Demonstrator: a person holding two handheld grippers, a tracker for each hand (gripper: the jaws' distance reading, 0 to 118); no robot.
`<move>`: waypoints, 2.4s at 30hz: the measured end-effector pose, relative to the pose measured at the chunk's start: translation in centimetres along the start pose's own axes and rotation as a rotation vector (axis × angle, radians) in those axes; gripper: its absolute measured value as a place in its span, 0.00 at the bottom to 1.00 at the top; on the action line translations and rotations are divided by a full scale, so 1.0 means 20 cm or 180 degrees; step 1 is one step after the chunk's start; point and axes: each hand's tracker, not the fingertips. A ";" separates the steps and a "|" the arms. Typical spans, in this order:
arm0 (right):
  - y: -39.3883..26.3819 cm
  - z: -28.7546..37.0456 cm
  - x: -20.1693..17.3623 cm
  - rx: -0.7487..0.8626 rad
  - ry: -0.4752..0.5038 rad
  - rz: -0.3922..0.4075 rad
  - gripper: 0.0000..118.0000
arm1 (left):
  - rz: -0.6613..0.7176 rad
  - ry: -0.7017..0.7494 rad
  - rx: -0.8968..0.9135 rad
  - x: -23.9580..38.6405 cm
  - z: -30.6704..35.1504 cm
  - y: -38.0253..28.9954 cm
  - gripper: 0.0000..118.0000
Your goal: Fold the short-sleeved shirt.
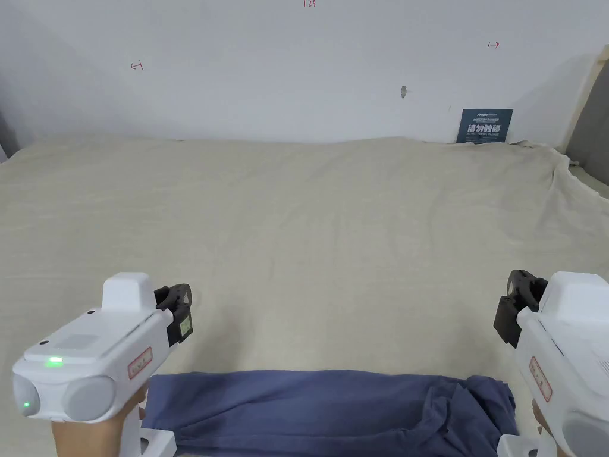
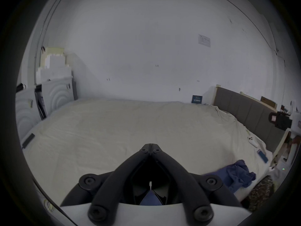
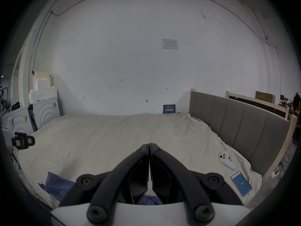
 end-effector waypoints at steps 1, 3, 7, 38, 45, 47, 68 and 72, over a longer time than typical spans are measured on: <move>0.00 0.00 0.00 -0.0008 0.0004 0.0002 0.00 | 0.0084 -0.0003 -0.0115 -0.03 -0.01 0.00 0.00; 0.00 -0.01 0.01 -0.0030 0.0005 0.0011 0.00 | 0.0234 -0.0141 -0.0358 -0.12 -0.04 0.00 0.00; 0.00 -0.01 -0.02 -0.0088 0.0013 -0.0002 0.00 | 0.0663 -0.0443 -0.0853 -0.32 -0.09 -0.02 0.00; -0.14 -0.20 -0.15 -0.0611 0.0103 0.0111 0.00 | 0.1692 -0.0813 -0.1891 -0.91 -0.49 -0.58 0.52; -0.13 -0.21 -0.14 -0.0629 0.0111 0.0106 0.00 | 0.1653 -0.0880 -0.2061 -0.88 -0.62 -0.65 0.10; -0.13 -0.20 -0.14 -0.0631 0.0111 0.0098 0.00 | 0.1578 -0.0848 -0.2084 -0.86 -0.62 -0.66 0.07; -0.10 -0.13 0.02 -0.0503 0.0112 -0.0127 0.00 | 0.1150 -0.0046 -0.1864 -0.79 -0.32 -0.22 0.03; -0.10 -0.11 0.06 -0.0495 0.0127 -0.0151 0.00 | 0.0987 -0.0046 -0.1873 -0.48 -0.26 -0.10 0.03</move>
